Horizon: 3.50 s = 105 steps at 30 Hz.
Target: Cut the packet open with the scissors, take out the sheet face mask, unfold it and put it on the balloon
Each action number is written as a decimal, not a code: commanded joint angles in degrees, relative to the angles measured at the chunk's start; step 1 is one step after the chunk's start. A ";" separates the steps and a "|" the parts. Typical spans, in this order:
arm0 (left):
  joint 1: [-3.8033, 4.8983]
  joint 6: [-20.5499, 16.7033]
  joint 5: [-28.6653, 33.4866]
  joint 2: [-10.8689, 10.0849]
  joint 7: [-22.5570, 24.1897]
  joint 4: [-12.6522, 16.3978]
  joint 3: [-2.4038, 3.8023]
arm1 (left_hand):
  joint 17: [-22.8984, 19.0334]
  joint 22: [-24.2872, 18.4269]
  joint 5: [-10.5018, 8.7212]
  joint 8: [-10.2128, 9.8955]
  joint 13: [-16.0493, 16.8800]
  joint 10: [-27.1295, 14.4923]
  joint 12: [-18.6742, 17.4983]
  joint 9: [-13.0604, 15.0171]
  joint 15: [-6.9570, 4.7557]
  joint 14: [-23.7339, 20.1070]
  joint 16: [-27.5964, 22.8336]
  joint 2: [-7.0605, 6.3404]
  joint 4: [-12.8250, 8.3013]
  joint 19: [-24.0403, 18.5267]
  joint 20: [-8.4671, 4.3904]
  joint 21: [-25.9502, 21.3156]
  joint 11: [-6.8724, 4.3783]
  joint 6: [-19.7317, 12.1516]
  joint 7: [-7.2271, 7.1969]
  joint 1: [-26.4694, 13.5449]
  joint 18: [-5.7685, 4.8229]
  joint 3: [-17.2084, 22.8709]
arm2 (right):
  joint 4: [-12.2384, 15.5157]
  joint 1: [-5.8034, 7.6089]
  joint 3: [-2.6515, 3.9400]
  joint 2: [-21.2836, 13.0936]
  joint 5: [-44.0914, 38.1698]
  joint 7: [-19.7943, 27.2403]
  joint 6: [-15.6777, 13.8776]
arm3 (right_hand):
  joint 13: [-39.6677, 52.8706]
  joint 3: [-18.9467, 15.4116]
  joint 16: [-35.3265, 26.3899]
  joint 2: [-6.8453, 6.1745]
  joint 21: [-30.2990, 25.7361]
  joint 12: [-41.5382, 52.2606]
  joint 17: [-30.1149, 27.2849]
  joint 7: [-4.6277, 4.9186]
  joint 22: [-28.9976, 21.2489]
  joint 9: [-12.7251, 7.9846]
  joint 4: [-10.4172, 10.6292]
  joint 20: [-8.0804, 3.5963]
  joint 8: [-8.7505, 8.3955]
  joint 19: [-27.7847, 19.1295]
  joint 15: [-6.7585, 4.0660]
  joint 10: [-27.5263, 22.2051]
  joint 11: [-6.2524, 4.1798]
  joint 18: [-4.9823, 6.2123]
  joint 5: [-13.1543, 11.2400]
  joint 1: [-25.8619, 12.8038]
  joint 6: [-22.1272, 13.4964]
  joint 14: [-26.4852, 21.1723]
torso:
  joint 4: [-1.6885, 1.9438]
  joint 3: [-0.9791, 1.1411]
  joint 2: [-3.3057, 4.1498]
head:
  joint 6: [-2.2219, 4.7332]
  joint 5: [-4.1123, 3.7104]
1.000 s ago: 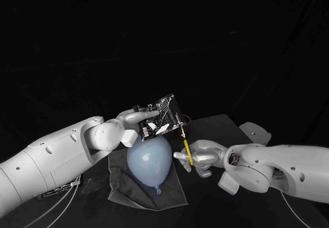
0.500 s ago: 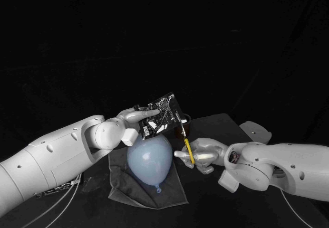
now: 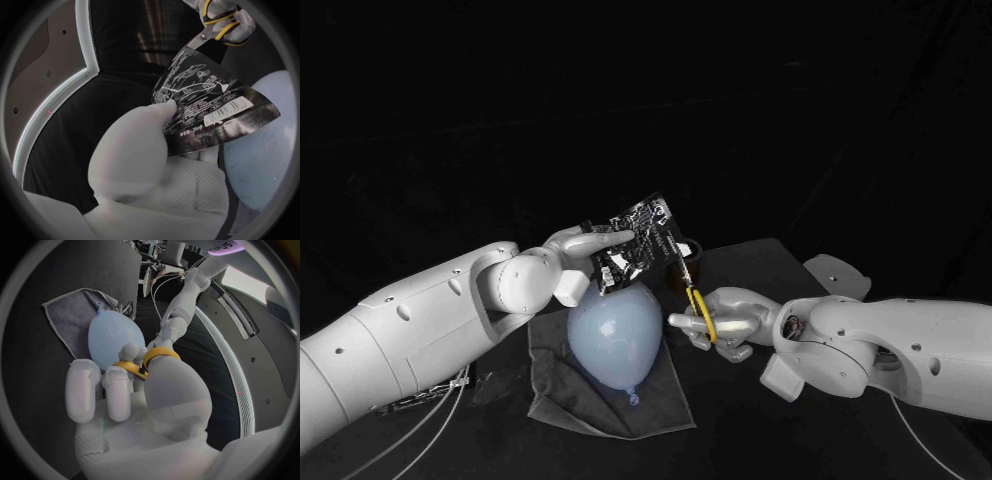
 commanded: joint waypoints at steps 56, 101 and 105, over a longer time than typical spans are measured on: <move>-0.06 8.72 -8.92 -0.59 2.08 -1.19 0.03 | 0.20 -0.10 0.19 0.31 0.03 -0.32 -0.19 4.08 -0.02 0.34 0.12 0.48 -0.43 0.56 -0.08 0.15 0.07 -0.05 0.45 -0.02 0.65 0.43 | -1.18 2.41 0.11 -1.32 1.87 0.55 5.57 | -47.36 12.29 -9.22 -8.78 -8.59 -27.46 -3.45 8.42 9.09 -16.59 0.21 6.49 -20.80 -5.29 6.89 -0.23 5.20 1.82 -0.24 -4.71 -6.55 0.26 | -0.03 -0.01 -0.03 | -0.26 0.25; -0.06 16.30 -21.62 -0.79 3.18 -2.56 0.04 | 0.97 -0.07 0.16 0.75 0.18 0.82 0.00 5.46 -0.37 2.01 0.84 1.75 -0.67 1.95 -0.30 0.63 -0.13 -0.71 0.49 -1.53 0.71 0.45 | -2.10 3.40 0.07 -3.51 0.18 0.53 9.59 | -46.70 8.31 -8.79 -7.78 -7.59 -30.36 -3.39 9.77 9.45 -15.87 0.31 7.00 -27.16 -4.66 7.80 -4.14 6.47 1.56 -0.23 -2.55 -7.61 0.59 | 0.02 0.00 0.01 | -0.02 0.39; -0.05 15.84 -24.11 -0.80 4.29 -2.44 0.04 | 1.72 0.04 0.16 0.76 0.35 2.48 0.40 6.36 -0.97 3.47 1.63 2.75 -0.68 3.28 -0.78 1.11 -0.75 -2.21 -0.05 -2.07 0.77 0.69 | -2.19 3.49 0.07 -3.57 0.05 0.45 10.15 | -46.85 8.44 -8.79 -7.76 -7.59 -30.41 -3.43 9.78 9.44 -15.95 0.31 7.02 -27.22 -4.67 7.81 -4.10 6.47 1.56 -0.23 -2.54 -7.52 0.58 | -0.01 0.03 -0.02 | -0.05 0.50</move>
